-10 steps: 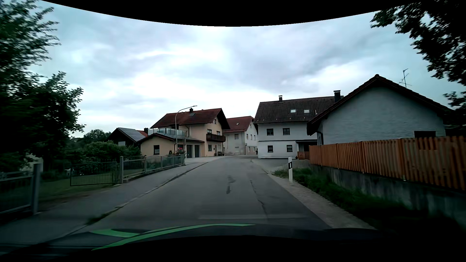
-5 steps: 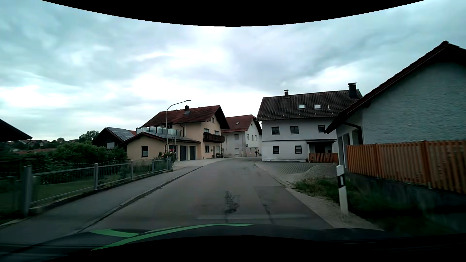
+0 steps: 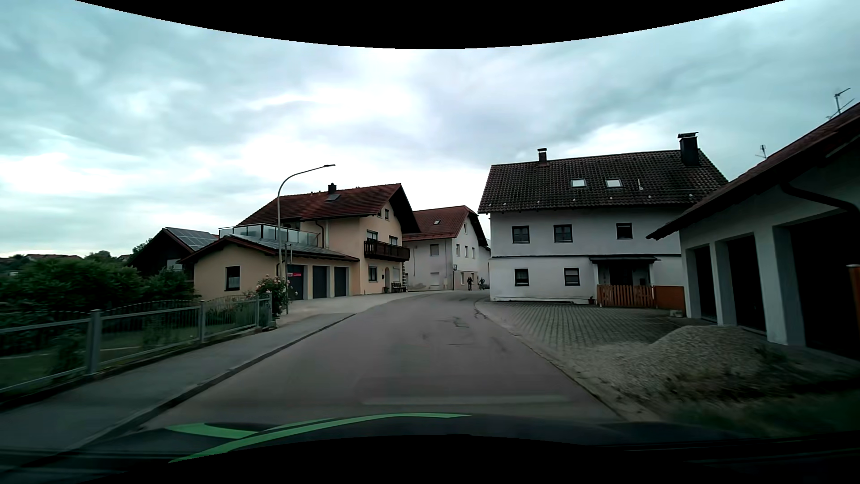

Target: Follow the waypoints while adhering to traffic rules and regulations

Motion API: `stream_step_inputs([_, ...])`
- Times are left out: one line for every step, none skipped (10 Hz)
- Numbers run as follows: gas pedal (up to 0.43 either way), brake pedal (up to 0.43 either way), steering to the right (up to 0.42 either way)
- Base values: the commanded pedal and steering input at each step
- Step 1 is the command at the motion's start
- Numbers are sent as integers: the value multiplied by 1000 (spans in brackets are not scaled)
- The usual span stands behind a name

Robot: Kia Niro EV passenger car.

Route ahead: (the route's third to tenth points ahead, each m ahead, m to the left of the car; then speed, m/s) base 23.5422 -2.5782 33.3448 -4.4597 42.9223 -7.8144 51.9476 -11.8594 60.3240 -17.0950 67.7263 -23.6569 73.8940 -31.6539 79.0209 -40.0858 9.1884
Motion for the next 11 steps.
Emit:
stream_step_inputs([79, 0, 13])
stream_step_inputs([59, 0, 13])
stream_step_inputs([39, 0, 13])
stream_step_inputs([28, 0, 12])
stream_step_inputs([20, 0, 11])
stream_step_inputs([20, 0, 11])
stream_step_inputs([20, 0, 11])
stream_step_inputs([20, 0, 9])
stream_step_inputs([20, 0, 8])
stream_step_inputs([20, 0, 8])
stream_step_inputs([20, 0, 8])
